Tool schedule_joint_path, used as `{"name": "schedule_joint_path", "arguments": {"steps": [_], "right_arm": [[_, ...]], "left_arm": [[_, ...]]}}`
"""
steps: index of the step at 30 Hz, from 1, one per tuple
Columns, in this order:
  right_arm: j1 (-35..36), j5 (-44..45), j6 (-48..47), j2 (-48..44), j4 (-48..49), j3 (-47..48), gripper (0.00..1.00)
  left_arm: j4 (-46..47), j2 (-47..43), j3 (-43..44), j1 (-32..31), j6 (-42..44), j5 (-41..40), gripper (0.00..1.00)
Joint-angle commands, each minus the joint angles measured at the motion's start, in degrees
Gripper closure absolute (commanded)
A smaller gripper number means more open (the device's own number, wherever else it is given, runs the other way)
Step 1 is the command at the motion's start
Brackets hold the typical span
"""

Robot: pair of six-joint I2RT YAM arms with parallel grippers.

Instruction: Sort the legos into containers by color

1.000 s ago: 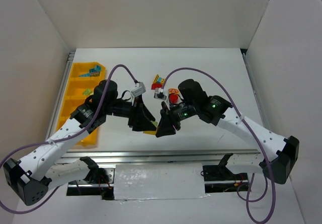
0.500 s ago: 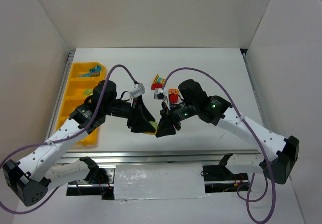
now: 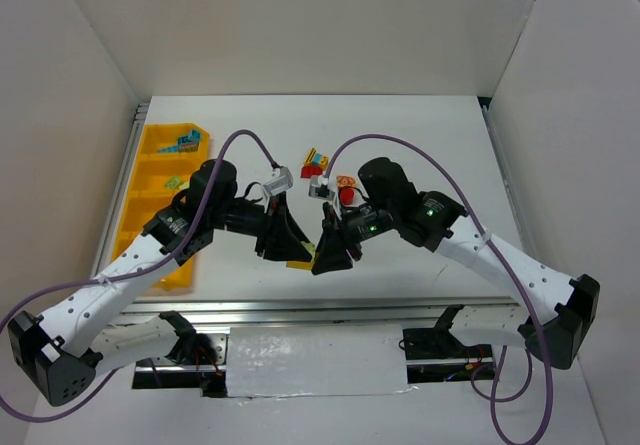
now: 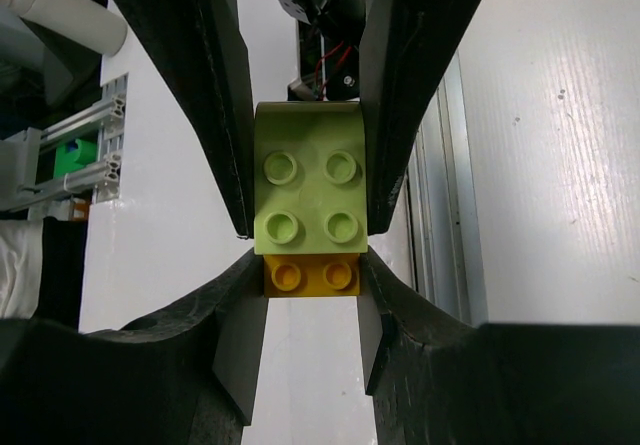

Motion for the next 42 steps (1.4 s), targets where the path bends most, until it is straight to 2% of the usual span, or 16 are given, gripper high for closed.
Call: {"name": "schedule_joint_path", "arguments": {"steps": [1, 2, 3, 4, 6, 8, 11, 15, 18, 25, 26, 27, 29, 32, 36, 42], "right_arm": [[0.44, -0.97, -0.31, -1.48, 1.45, 2.58, 1.0], [0.44, -1.23, -0.4, -1.39, 1.54, 2.5, 0.99], [0.35, -1.58, -0.83, -1.13, 1.63, 2.32, 0.92], [0.35, -2.1, -0.75, -1.13, 1.98, 1.8, 0.74], [0.35, -2.11, -0.31, -1.65, 4.34, 0.74, 0.18], [0.17, -2.29, 0.82, -2.88, 6.63, -1.53, 0.0], [-1.14, 0.16, 5.98, -6.73, 14.61, -6.18, 0.0], [-2.55, 8.32, 17.41, -14.81, 38.39, -17.61, 0.0], [-2.55, 14.74, 23.84, -18.79, 49.92, -24.47, 0.0], [-2.55, 16.34, 41.49, -18.8, 81.05, -36.86, 0.03], [-2.55, 16.87, 43.26, -18.36, 89.18, -38.01, 0.04], [-2.55, 17.14, 44.94, -17.66, 92.91, -39.42, 0.06], [-2.55, 17.58, 48.01, -15.73, 98.37, -39.52, 0.1], [-2.46, 18.98, 50.13, -14.31, 103.73, -39.6, 0.12], [-1.76, 22.23, 50.93, -13.43, 105.52, -39.52, 0.14], [-0.62, 26.72, 49.53, -12.29, 99.02, -37.76, 0.18]], "left_arm": [[1.1, -0.15, 0.47, -0.29, 1.69, 1.04, 0.78], [1.19, -0.24, 0.56, -0.29, 1.6, 0.96, 0.86], [1.36, -0.33, 0.73, -0.29, 1.51, 0.69, 0.94], [1.36, -0.42, 1.0, -0.29, 1.43, 0.17, 1.0], [1.36, -0.77, 1.43, -0.29, 1.07, -2.2, 1.0], [2.32, -1.38, 1.35, -0.29, -0.24, -4.31, 1.0], [6.27, -2.79, 0.56, -0.29, -4.28, -7.29, 1.0], [13.12, -5.94, -1.2, -0.29, -11.31, -14.67, 1.0], [19.45, -8.32, -3.04, -0.38, -16.58, -17.06, 1.0], [32.98, -12.19, -9.0, -0.38, -27.83, -21.79, 1.0], [35.26, -12.89, -10.41, -0.29, -29.24, -22.16, 1.0], [39.9, -14.12, -12.78, -0.38, -31.51, -22.6, 1.0], [41.96, -15.18, -14.11, -0.38, -32.76, -24.18, 1.0], [43.72, -15.45, -15.35, -0.38, -33.64, -24.97, 1.0], [45.47, -15.62, -16.31, -0.38, -34.87, -25.15, 1.0], [46.45, -16.85, -17.72, -0.38, -35.58, -27.16, 1.0]]}}
